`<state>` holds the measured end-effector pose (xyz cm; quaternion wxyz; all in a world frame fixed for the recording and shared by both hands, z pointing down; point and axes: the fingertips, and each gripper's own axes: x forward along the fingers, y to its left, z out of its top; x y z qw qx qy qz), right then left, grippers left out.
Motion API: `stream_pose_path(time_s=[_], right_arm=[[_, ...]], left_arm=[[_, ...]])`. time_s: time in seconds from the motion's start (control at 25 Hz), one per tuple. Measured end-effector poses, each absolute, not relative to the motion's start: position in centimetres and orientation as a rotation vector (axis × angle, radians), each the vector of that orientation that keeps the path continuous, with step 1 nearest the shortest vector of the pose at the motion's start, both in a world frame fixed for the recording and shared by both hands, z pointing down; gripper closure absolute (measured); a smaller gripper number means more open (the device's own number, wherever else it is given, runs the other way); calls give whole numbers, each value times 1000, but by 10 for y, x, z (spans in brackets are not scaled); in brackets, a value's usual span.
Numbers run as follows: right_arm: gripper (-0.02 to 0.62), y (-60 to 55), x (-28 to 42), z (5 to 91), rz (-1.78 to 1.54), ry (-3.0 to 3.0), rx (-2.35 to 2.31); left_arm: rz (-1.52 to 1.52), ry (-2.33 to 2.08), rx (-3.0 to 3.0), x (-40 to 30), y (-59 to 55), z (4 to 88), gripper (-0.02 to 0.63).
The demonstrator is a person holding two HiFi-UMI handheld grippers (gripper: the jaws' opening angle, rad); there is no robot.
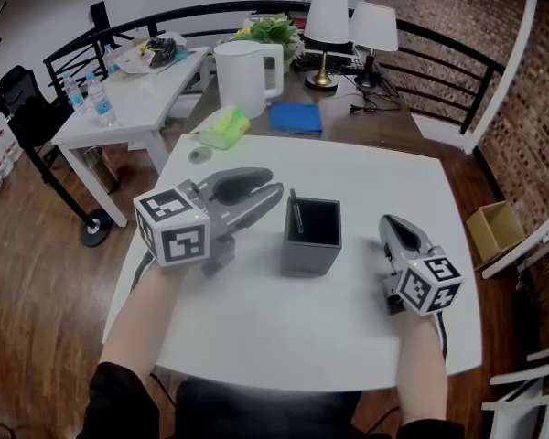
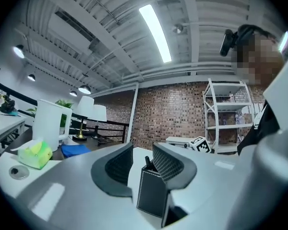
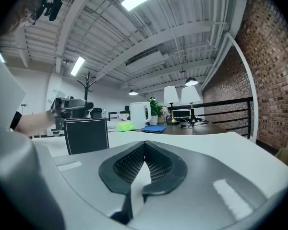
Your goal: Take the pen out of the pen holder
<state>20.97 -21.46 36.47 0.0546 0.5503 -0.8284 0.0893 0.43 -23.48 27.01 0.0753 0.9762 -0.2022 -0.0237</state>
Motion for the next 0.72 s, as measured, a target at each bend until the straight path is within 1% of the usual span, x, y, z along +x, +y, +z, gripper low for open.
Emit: stream_pose_path(time_s=[0.28, 0.56, 0.6, 0.68, 0.72], right_arm=[[581, -214, 207, 365, 270, -2524, 1647], [581, -216, 206, 367, 276, -2534, 1631], [581, -216, 206, 367, 277, -2534, 1630], [581, -216, 206, 366, 277, -2533, 1627], [581, -216, 206, 367, 277, -2534, 1626]], left_arm=[[-29, -535, 2935, 33, -237, 286, 500], [79, -518, 2967, 47, -237, 297, 502], [93, -517, 2972, 48, -237, 298, 508], [108, -518, 2986, 48, -235, 297, 548], [106, -516, 2993, 49, -234, 296, 552]])
